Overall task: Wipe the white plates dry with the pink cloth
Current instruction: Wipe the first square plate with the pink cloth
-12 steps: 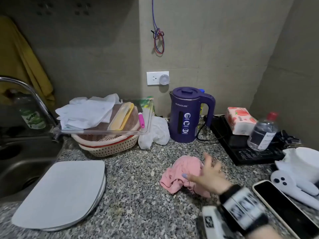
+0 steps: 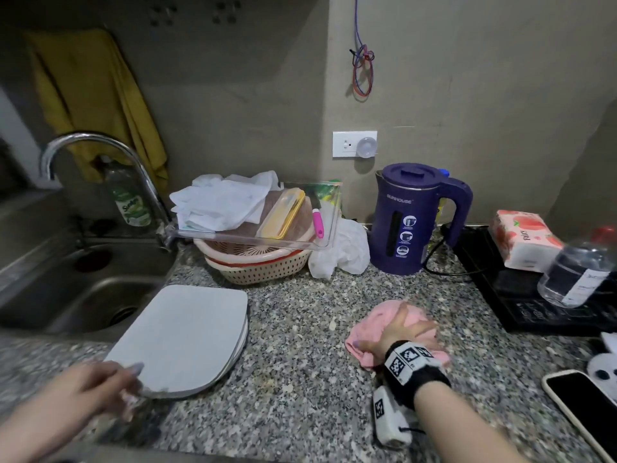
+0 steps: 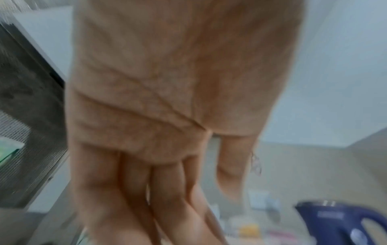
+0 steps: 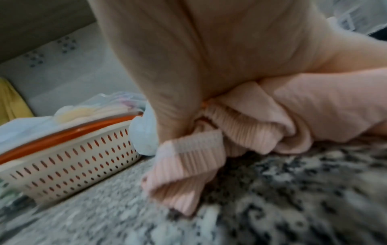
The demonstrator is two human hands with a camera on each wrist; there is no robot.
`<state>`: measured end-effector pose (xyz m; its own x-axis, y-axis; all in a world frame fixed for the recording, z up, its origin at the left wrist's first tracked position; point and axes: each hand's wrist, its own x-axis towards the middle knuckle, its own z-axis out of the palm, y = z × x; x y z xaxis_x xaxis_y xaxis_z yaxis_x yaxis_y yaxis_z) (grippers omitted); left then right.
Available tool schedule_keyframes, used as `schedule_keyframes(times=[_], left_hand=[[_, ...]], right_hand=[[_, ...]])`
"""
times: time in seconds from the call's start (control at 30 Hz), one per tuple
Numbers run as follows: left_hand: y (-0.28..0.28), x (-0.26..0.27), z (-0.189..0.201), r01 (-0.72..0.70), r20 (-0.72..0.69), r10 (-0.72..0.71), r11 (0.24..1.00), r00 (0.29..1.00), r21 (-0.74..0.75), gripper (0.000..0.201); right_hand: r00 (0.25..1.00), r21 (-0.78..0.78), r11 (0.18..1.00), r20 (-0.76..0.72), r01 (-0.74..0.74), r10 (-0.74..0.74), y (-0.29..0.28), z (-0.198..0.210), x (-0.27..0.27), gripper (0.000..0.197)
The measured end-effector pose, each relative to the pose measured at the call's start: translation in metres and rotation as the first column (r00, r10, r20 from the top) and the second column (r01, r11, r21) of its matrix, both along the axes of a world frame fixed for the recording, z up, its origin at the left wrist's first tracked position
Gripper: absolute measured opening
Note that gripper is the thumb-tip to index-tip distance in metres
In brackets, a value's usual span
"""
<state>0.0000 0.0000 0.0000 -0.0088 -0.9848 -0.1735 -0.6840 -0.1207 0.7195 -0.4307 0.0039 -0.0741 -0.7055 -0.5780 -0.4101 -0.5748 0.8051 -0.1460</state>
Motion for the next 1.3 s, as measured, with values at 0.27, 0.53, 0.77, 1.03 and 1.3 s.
schedule_keyframes(times=[0.27, 0.53, 0.77, 1.03, 1.3], left_hand=[[-0.054, -0.043, -0.026, -0.297, 0.595, 0.147, 0.941, 0.79, 0.161, 0.082], [0.028, -0.141, 0.02, 0.587, -0.025, -0.587, 0.808, 0.81, 0.049, 0.075], [0.067, -0.232, 0.02, 0.535, -0.476, -0.462, 0.845, 0.749, 0.022, 0.093], [0.076, -0.225, 0.017, 0.503, -0.388, -0.545, 0.838, 0.744, -0.211, 0.079], [0.058, -0.184, 0.037, 0.588, -0.545, -0.556, 0.797, 0.627, -0.136, 0.056]], right_hand=[[0.998, -0.268, 0.963, 0.047, -0.018, 0.031, 0.007, -0.011, -0.012, 0.067], [0.247, -0.397, 0.622, 0.916, 0.675, 0.316, 0.034, 0.046, -0.03, 0.059], [0.489, -0.815, 0.456, 0.58, 0.358, 0.652, 0.08, 0.095, 0.05, 0.046], [0.076, -0.472, 0.515, 0.786, 0.715, 0.614, 0.103, 0.083, 0.087, 0.062], [0.147, -0.482, 0.524, 0.818, 0.702, 0.556, 0.102, 0.068, 0.087, 0.067]])
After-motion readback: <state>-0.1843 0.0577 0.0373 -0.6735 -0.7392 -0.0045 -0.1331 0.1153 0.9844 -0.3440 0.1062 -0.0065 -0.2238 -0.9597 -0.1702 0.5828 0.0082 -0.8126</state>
